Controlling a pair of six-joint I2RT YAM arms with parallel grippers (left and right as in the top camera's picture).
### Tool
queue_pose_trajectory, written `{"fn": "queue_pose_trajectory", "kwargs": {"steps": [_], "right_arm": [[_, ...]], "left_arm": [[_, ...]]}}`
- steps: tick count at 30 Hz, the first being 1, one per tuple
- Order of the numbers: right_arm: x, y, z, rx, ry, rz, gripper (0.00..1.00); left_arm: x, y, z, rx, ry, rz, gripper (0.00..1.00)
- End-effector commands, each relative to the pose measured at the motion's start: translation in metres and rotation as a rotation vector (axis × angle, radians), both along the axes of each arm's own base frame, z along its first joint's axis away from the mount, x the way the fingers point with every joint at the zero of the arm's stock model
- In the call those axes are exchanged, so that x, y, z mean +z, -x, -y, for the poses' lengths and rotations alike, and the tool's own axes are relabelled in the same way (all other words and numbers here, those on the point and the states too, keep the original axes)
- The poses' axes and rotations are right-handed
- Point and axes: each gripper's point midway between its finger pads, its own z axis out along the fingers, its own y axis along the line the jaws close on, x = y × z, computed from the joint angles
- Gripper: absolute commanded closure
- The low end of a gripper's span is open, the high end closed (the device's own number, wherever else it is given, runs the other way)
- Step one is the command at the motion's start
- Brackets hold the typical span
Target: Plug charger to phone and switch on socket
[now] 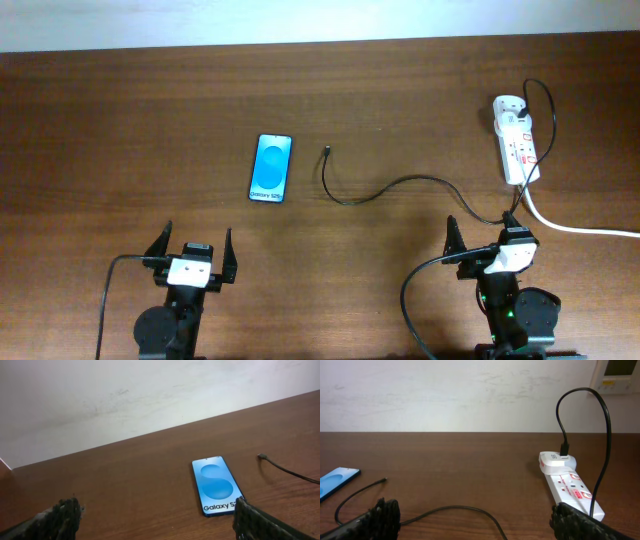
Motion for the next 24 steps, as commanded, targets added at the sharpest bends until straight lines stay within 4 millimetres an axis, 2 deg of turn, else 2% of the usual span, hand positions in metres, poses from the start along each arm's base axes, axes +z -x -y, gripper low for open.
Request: {"fn": "queue_pose_trajectory", "kwargs": {"steps": [1,16,19,24], "right_arm": [[-0.002,0.000,-0.002,0.011,-0.005,-0.002,0.01],[-0.002,0.000,-0.002,0.011,-0.005,-0.002,0.02],[-0.002,0.000,-0.002,0.011,-0.005,-0.002,0.01],[-0.002,0.000,-0.002,0.011,-0.005,-0.002,0.02]], "left_arm": [[-0.001,0.000,0.000,-0.001,-0.011,0.002,0.01],[-0.001,0.000,-0.008,0.044,-0.015,0.002,0.01],[0.004,0.001,0.007,-0.043,-0.005,0.025,0.01],[0.007,0.001,0.009,-0.056,0.023,0.027,0.01]]}}
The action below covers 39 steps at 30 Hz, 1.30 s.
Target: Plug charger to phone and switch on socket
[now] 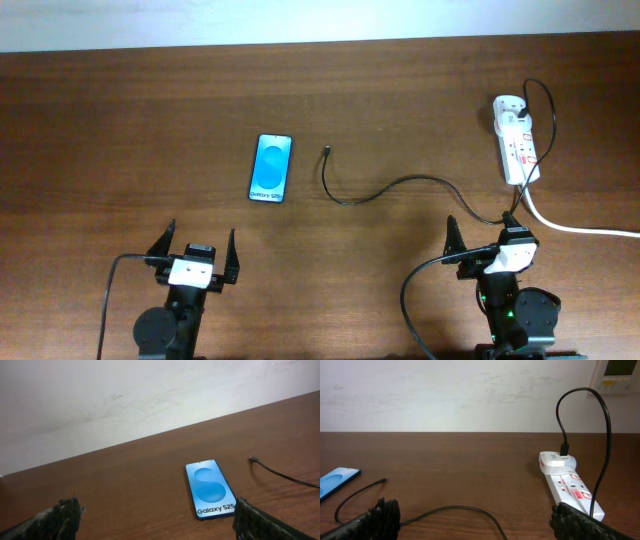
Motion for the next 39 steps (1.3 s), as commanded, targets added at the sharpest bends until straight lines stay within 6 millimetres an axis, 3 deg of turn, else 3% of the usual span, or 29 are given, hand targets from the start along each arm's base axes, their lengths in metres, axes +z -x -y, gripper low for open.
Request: {"fn": "queue_pose_trajectory", "kwargs": {"steps": [1,11,20,27,35,39], "right_arm": [[-0.002,0.000,-0.002,0.011,-0.005,-0.002,0.01],[-0.002,0.000,-0.002,0.011,-0.005,-0.002,0.01],[-0.002,0.000,-0.002,0.011,-0.005,-0.002,0.02],[-0.002,0.000,-0.002,0.011,-0.005,-0.002,0.02],[-0.002,0.000,-0.002,0.011,-0.005,-0.002,0.01],[-0.002,0.000,-0.002,0.011,-0.005,-0.002,0.01]], "left_arm": [[0.006,0.001,0.003,-0.016,0.023,0.016,0.01],[0.029,-0.006,0.003,-0.015,0.022,-0.043,0.01],[0.075,-0.020,0.003,-0.015,0.022,-0.041,0.01],[0.086,-0.034,0.010,-0.056,0.027,-0.087,0.01],[0.082,-0.079,0.015,-0.080,0.036,-0.270,0.01],[0.082,-0.110,0.034,-0.189,0.069,-0.390,0.01]]}}
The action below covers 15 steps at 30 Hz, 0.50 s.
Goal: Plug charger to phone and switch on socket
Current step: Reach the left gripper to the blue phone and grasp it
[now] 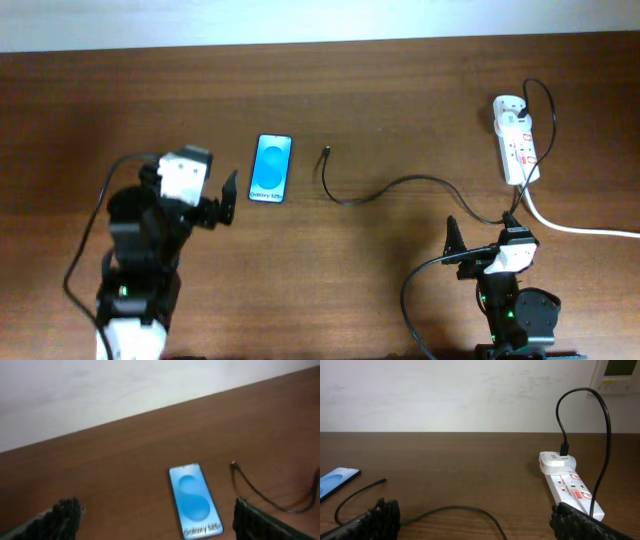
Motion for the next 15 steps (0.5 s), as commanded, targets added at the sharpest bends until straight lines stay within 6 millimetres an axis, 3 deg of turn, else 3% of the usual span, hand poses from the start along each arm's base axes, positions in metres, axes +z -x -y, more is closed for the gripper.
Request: {"fn": "queue_pose_trajectory", "kwargs": {"steps": [1,4,8,15], "right_arm": [[-0.002,0.000,-0.002,0.011,-0.005,-0.003,0.01],[-0.002,0.000,-0.002,0.011,-0.005,-0.003,0.01],[-0.002,0.000,-0.002,0.011,-0.005,-0.003,0.02],[-0.002,0.000,-0.002,0.011,-0.005,-0.003,0.02]], "left_arm": [[0.012,-0.024,0.016,-0.087,0.055,-0.062,0.01],[0.002,-0.052,0.021,-0.108,0.076,-0.225,0.01],[0.010,-0.076,0.034,-0.164,0.117,-0.356,0.01],[-0.008,-0.083,0.052,-0.224,0.102,-0.543,0.01]]}}
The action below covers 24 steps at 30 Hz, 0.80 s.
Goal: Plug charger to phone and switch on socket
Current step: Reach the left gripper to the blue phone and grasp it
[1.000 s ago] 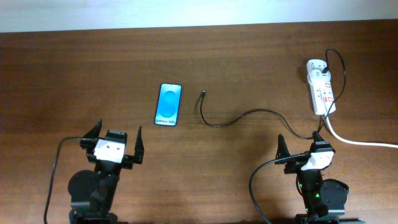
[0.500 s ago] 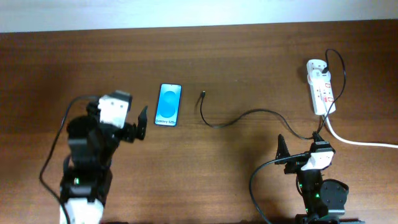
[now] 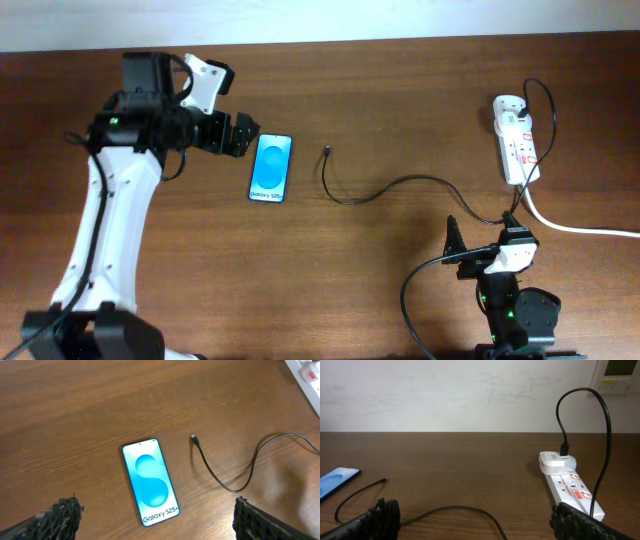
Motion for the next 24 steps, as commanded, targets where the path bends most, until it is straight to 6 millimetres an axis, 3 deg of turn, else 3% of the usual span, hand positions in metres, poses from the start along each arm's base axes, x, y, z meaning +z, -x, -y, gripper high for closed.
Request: {"fn": "queue_pose_trajectory", "kwargs": {"steps": [1,4,7,10,13,17,24], "right_arm": [[-0.002,0.000,-0.002,0.011,-0.005,-0.003,0.02],[-0.002,0.000,-0.002,0.011,-0.005,-0.003,0.02],[-0.002,0.000,-0.002,0.011,-0.005,-0.003,0.01],[-0.002,0.000,-0.002,0.011,-0.005,-0.003,0.02],[-0.002,0.000,-0.002,0.011,-0.005,-0.003,0.01],[-0.002,0.000,-0.002,0.011,-0.005,-0.003,0.01],[-0.002,0.000,-0.002,0.011,-0.005,-0.003,0.02]], "left_arm": [[0.000,-0.002,0.012,-0.049,0.021,-0.004,0.01],[0.003,-0.005,0.017,-0.052,0.054,0.005,0.01],[-0.015,-0.029,0.002,0.162,-0.044,-0.041,0.00],[-0.031,-0.039,0.007,0.265,-0.171,-0.111,0.00],[-0.061,-0.041,0.021,0.264,-0.211,-0.206,0.00],[-0.124,-0.035,0.034,0.239,-0.294,-0.344,0.00],[-0.179,-0.026,0.050,0.190,-0.347,-0.448,0.00]]}}
